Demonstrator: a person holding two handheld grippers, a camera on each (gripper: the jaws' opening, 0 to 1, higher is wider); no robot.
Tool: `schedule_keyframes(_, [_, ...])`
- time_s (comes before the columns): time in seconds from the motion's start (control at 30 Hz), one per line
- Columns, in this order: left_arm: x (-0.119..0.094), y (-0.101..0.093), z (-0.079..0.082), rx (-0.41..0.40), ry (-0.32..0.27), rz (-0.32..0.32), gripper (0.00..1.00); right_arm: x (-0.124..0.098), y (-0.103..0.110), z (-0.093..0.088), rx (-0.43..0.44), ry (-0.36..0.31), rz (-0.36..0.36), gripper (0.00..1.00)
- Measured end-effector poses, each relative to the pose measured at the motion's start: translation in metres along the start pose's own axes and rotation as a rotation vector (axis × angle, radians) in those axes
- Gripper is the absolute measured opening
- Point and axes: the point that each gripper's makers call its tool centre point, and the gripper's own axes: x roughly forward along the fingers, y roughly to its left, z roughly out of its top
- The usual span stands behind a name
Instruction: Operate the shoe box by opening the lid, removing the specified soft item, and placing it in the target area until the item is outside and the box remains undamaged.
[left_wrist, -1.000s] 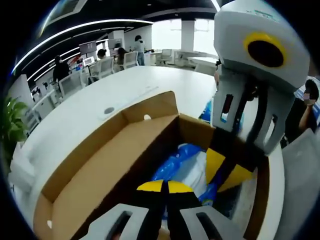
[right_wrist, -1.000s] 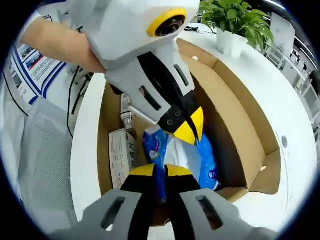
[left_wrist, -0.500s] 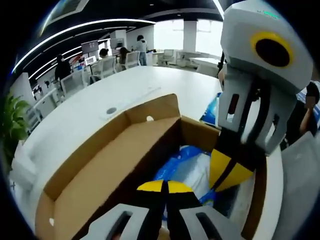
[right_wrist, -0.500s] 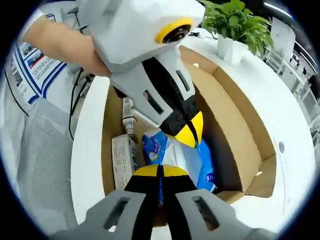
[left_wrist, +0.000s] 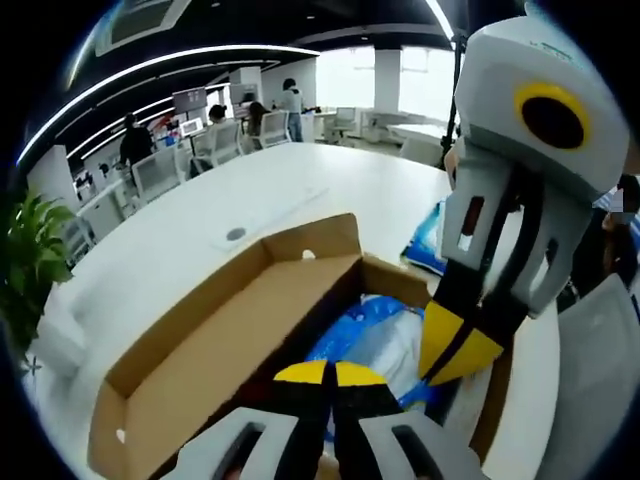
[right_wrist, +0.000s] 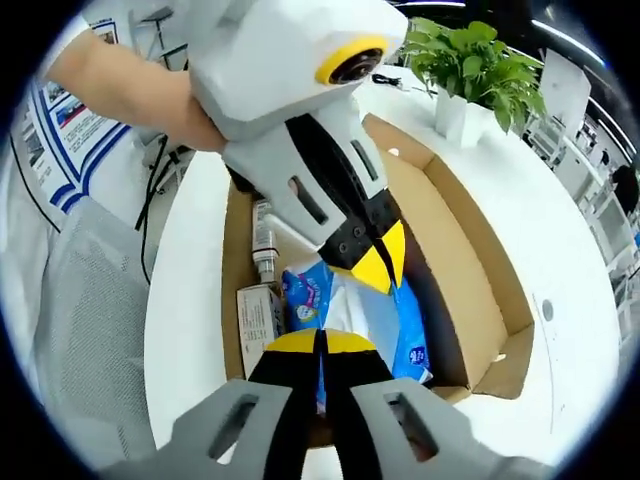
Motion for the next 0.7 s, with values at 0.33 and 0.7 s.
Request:
schedule_keyframes(0.33, [-0.027, -0.001, 0.018, -0.001, -0.026, 0.040, 0.00, -0.024, 0.002, 0.021, -0.047, -0.036, -0.037, 0.00])
schedule_keyframes(0.7, [-0.048, -0.008, 0.057, 0.014, -0.063, 0.088, 0.00, -0.063, 0.008, 0.037, -0.104, -0.065, -0.065, 0.00])
